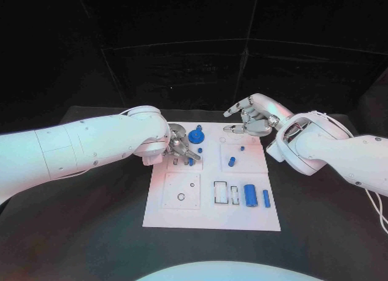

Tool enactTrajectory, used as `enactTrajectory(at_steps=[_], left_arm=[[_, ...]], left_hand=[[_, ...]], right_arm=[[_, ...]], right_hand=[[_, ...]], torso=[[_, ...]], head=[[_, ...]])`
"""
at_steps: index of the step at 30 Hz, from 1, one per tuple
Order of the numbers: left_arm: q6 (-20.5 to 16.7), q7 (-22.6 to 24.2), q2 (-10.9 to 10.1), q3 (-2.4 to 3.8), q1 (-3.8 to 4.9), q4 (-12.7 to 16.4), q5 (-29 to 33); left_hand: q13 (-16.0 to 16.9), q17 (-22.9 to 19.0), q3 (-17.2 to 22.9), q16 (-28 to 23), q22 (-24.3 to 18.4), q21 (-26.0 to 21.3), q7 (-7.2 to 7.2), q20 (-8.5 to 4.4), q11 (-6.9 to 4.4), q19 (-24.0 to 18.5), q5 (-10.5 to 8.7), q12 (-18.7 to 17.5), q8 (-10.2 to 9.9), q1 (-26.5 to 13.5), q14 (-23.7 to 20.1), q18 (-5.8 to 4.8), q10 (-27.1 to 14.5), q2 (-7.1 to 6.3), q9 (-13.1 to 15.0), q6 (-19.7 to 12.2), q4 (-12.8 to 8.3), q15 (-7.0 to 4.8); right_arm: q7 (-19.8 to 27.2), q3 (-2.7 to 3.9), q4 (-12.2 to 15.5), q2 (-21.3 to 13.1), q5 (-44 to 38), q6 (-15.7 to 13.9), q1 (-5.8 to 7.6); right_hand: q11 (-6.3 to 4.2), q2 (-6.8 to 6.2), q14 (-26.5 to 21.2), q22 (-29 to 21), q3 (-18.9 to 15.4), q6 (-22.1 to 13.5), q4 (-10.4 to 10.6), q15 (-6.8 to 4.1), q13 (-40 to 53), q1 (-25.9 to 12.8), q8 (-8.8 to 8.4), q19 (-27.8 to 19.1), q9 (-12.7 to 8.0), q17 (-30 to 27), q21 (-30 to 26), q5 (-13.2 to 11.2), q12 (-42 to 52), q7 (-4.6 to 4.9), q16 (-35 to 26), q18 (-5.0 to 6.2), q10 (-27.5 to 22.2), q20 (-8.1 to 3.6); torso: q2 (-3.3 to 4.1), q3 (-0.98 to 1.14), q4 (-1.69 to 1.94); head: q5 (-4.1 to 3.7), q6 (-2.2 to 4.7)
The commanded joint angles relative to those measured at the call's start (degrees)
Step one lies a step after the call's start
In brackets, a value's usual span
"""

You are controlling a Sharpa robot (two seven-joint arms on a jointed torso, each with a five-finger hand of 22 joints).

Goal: Assemble the parts on the task board

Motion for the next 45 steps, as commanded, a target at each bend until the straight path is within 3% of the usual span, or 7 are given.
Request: enactTrajectory(at_steps=[1, 16, 28, 35, 36, 38, 45], left_arm=[[1.48, -0.68, 0.27, -0.03, 0.12, -0.16, -0.39], [3.00, -0.55, 0.65, -0.12, 0.27, -0.50, -0.38], [1.48, 0.35, 0.73, -0.13, 0.34, -0.52, -0.38], [0.36, 1.27, 0.36, -0.14, 0.35, -0.18, 0.29], [-0.09, 1.35, 0.23, -0.14, 0.35, -0.12, 0.69], [-1.27, 1.60, -0.11, -0.14, 0.35, 0.02, 1.65], [-5.12, 1.58, -1.81, -0.14, 0.34, 1.51, 3.14]], left_hand=[[0.10, 15.08, 0.02, 0.17, 3.20, 0.21, -0.09, -0.11, 0.06, 1.31, -0.11, 0.41, 0.34, 0.88, 5.95, -0.51, 0.29, 0.04, 0.20, -0.47, -0.31, -0.45], [0.25, 15.08, 2.23, 0.17, 3.19, 0.12, -0.17, -0.16, -0.03, 1.14, 0.06, 0.55, 1.13, 4.55, 5.95, -0.46, 0.09, 2.00, 1.76, -1.25, -1.90, -0.52], [-0.18, 15.08, 12.11, 0.17, 3.11, -0.08, -0.77, -0.77, -0.68, 0.92, 1.33, -0.33, 0.19, 13.77, 5.95, -0.40, -0.75, 4.42, 2.34, -3.21, -7.05, -1.14], [-0.75, 15.08, 24.67, 0.17, 3.09, -0.26, -0.15, -0.57, -0.52, 0.79, 3.22, -1.28, -0.36, 13.79, 5.95, -0.40, -1.00, -0.07, 2.70, -3.57, -7.34, -0.78], [-0.89, 15.08, 34.99, 0.17, 3.22, -0.29, 0.75, -0.78, 0.01, 0.79, 4.86, -1.49, 0.07, 10.13, 5.95, -0.23, -0.78, -5.06, 3.48, -3.26, -6.19, -0.32], [-0.65, 15.08, 47.67, 0.17, 3.42, -0.31, 0.30, -0.40, -0.24, 0.84, 3.74, -1.06, 1.38, 5.09, 5.95, -0.37, -0.07, -10.11, 5.22, -3.46, -7.04, -0.74], [-1.01, 15.08, 55.10, 0.17, 3.47, -0.47, -0.14, -0.29, -0.20, 0.83, 4.02, -1.18, 2.98, 0.44, 5.95, -0.34, 0.14, -11.26, 7.19, -3.79, -10.50, -0.63]], right_arm=[[-0.02, 0.05, 0.02, 0.08, 0.10, 0.60, 0.13], [-0.24, 0.05, 0.15, 0.10, 0.10, 1.20, 0.13], [-0.28, 0.04, 0.23, 0.06, 0.10, 1.49, 0.13], [-0.31, 0.04, 0.18, 0.04, 0.10, 1.75, 0.13], [-0.33, 0.04, 0.17, 0.02, 0.10, 1.79, 0.13], [-0.34, 0.04, 0.07, 0.08, 0.10, 1.96, 0.13], [-0.34, 0.04, -0.12, 0.16, 0.10, 2.38, 0.13]], right_hand=[[-0.25, 0.40, 3.66, 2.18, -0.36, 0.27, 0.10, -0.43, -0.09, -0.32, 0.18, -0.43, 0.03, 5.37, -0.19, 0.00, 0.21, -0.03, -0.19, -0.09, 0.28, 0.14], [-0.26, 0.47, 3.61, 2.05, -0.39, 0.30, 0.14, -0.44, -0.09, -0.36, 0.21, -0.52, 0.02, 5.17, -0.25, -0.01, 0.23, -0.04, -0.32, -0.06, 0.29, 0.12], [-0.28, 0.57, 3.58, 1.91, -0.39, 0.33, 0.16, -0.46, -0.07, -0.35, 0.25, -0.61, 0.02, 5.06, -0.31, 0.04, 0.27, -0.06, -0.40, -0.03, 0.32, 0.11], [-0.29, 0.60, 3.58, 1.90, -0.40, 0.35, 0.16, -0.47, -0.06, -0.33, 0.26, -0.62, 0.01, 5.08, -0.32, 0.09, 0.29, -0.07, -0.39, -0.03, 0.33, 0.10], [-0.29, 0.61, 3.57, 1.89, -0.41, 0.36, 0.16, -0.47, -0.03, -0.33, 0.28, -0.62, 0.01, 5.05, -0.33, 0.14, 0.31, -0.08, -0.41, -0.03, 0.35, 0.09], [-0.30, 0.62, 3.57, 1.89, -0.42, 0.37, 0.16, -0.48, -0.03, -0.32, 0.29, -0.62, 0.01, 5.05, -0.33, 0.19, 0.32, -0.08, -0.42, -0.03, 0.36, 0.09], [-0.32, 0.62, 3.58, 1.83, -0.45, 0.39, 0.12, -0.50, -0.05, -0.26, 0.32, -0.66, 0.00, 5.07, -0.36, 0.34, 0.32, -0.10, -0.42, -0.01, 0.35, 0.07]], torso=[[-0.02, 0.00, 0.00], [-0.03, -0.02, 0.03], [-0.08, 0.00, 0.05], [-0.13, -0.03, 0.10], [-0.12, -0.06, 0.15], [-0.12, -0.03, 0.17], [-0.28, 0.07, 0.10]], head=[[0.00, -0.04], [-0.15, -0.29], [-0.26, -0.46], [-0.38, -0.43], [-0.42, -0.43], [-0.41, -0.42], [-0.35, -0.45]])
